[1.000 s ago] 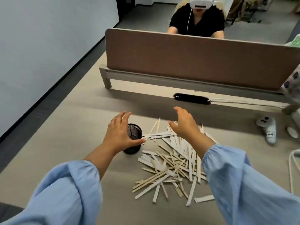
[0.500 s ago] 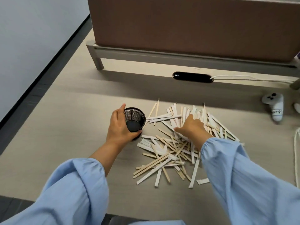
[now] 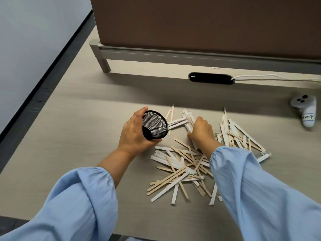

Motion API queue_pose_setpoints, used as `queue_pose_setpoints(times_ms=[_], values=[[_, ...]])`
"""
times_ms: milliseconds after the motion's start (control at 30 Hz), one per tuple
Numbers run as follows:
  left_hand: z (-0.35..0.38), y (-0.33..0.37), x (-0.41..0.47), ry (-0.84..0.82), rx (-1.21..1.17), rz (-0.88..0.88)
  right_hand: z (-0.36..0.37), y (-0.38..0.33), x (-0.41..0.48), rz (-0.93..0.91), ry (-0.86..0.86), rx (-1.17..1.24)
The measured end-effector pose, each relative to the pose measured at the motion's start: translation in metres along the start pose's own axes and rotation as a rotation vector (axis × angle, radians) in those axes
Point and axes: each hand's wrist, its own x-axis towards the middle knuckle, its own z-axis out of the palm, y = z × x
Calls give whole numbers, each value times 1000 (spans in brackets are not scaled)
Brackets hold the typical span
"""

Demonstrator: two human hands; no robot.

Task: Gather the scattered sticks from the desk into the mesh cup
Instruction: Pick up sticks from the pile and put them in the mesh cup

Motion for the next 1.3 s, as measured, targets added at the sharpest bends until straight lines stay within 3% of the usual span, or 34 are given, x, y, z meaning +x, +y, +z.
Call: queue_pose_setpoints(times_ms=[200, 1000, 1300], values=[[5, -4, 9, 0, 21, 41, 0, -3, 5, 81, -67, -1], [20, 3, 15, -47, 38, 58, 0, 7, 5, -8, -75, -120], [15, 9, 12, -51, 71, 42, -2, 5, 9, 27, -105, -42]])
